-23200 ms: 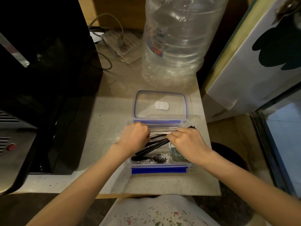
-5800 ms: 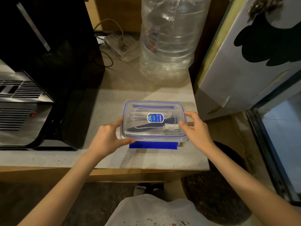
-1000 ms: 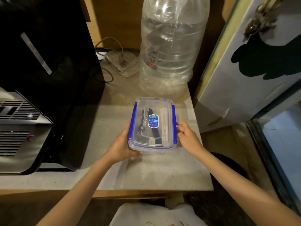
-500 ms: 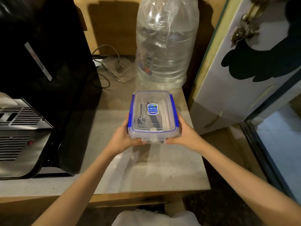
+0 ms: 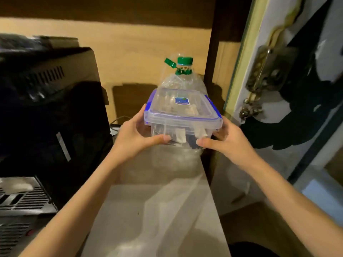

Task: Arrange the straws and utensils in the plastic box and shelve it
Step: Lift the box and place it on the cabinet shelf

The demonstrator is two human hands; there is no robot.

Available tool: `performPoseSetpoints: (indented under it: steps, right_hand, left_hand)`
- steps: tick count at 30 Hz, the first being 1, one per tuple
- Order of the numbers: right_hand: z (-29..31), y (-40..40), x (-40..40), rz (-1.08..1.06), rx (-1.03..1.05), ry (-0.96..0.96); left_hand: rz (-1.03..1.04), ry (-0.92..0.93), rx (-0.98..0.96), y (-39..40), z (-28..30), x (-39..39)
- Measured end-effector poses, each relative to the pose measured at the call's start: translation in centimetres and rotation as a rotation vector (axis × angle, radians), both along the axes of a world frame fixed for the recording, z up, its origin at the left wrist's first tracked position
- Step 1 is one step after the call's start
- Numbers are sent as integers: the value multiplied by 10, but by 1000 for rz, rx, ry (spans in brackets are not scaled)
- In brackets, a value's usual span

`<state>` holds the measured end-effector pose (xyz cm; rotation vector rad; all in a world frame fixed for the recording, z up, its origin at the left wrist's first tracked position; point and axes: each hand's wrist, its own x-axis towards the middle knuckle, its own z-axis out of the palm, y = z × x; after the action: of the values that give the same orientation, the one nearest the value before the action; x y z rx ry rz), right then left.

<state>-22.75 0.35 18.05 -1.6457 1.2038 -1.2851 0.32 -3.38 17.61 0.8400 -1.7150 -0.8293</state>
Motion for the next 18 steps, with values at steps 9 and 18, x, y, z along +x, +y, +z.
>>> performPoseSetpoints:
  steps: [9, 18]
  right_hand:
    - [127, -16, -2, -42, -317, 29]
    - [221, -25, -13, -24, -481, 43]
  left_hand:
    - [37, 30, -187, -19, 121, -8]
    - [-20, 74, -359, -20, 229, -18]
